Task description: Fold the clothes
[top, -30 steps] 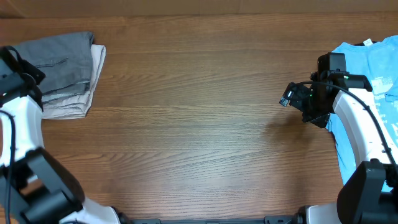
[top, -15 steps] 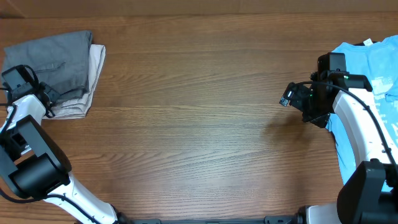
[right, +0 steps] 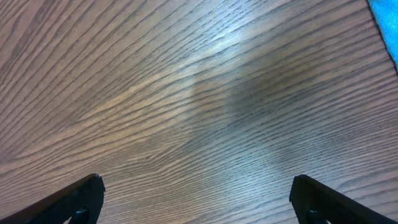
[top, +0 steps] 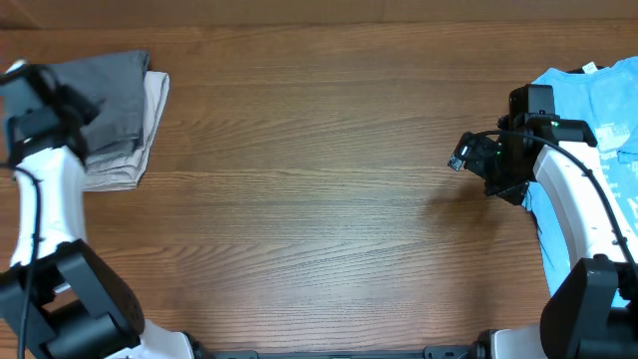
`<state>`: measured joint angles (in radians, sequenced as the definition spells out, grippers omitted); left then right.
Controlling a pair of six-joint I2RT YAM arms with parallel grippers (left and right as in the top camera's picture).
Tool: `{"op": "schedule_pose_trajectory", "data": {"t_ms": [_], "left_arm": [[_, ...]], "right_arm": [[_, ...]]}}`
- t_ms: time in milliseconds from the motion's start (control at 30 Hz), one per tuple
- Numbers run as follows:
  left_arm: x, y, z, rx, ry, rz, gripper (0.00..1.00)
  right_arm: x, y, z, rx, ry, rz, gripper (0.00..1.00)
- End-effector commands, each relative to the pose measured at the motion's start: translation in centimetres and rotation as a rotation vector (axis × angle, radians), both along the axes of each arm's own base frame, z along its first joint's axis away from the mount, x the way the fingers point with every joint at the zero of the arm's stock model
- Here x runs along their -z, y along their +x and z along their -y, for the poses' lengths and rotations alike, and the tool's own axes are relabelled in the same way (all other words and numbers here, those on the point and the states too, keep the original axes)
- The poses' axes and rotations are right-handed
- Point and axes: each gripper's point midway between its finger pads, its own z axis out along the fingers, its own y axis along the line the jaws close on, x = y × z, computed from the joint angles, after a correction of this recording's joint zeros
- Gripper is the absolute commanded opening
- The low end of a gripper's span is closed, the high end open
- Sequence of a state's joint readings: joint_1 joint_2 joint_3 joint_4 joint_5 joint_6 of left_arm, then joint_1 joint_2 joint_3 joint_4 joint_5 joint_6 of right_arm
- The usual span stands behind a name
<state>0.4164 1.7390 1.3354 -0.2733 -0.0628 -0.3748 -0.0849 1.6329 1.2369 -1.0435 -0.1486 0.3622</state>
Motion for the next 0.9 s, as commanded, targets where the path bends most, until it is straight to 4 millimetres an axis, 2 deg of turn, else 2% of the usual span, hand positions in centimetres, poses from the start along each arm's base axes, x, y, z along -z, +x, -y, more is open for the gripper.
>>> {"op": "schedule_pose_trajectory", "data": {"t_ms": [0, 133, 200, 267, 333, 433, 467, 567, 733, 800, 867], "left_arm": [[2.8, 1.7, 3.2, 0.077, -0.072, -0.026, 0.08], [6.7, 3.2, 5.3, 0.131, -0.101, -0.08, 0.09], [9.3, 3.6, 6.7, 0.177, -0.144, -0.12, 0.07], [12.2, 3.4, 8.1, 0.217, -0.207, -0.174, 0.05], [14.3, 2.6, 8.4, 0.205, -0.244, -0.23, 0.04], [15.3, 2.2, 8.4, 0.2, -0.255, -0.257, 0.04], [15.1, 2.3, 8.3, 0.207, -0.249, -0.253, 0.04], [12.1, 3.2, 7.9, 0.242, -0.212, -0.195, 0.04], [2.5, 3.7, 6.4, 0.233, -0.122, -0.014, 0.05], [-0.4, 3.2, 5.6, 0.215, -0.091, 0.04, 0.06], [-2.3, 2.4, 4.3, 0.177, -0.062, 0.067, 0.07]], "right_arm": [[-0.4, 0.3, 0.2, -0.001, -0.012, 0.014, 1.0], [-0.4, 0.3, 0.2, -0.001, -0.012, 0.014, 1.0], [-0.4, 0.3, 0.2, -0.001, -0.012, 0.014, 1.0], [-0.4, 0.3, 0.2, -0.001, -0.012, 0.014, 1.0], [-0.4, 0.3, 0.2, -0.001, -0.012, 0.014, 1.0], [-0.4, 0.3, 0.2, -0.001, -0.012, 0.014, 1.0], [-0.4, 0.3, 0.2, -0.001, -0.012, 0.014, 1.0], [-0.4, 0.3, 0.2, -0.001, -0.012, 0.014, 1.0], [-0.4, 0.3, 0.2, -0.001, -0.012, 0.014, 1.0], [-0.4, 0.3, 0.2, -0.001, -0.012, 0.014, 1.0], [-0.4, 0.3, 0.2, -0.001, -0.012, 0.014, 1.0]]}}
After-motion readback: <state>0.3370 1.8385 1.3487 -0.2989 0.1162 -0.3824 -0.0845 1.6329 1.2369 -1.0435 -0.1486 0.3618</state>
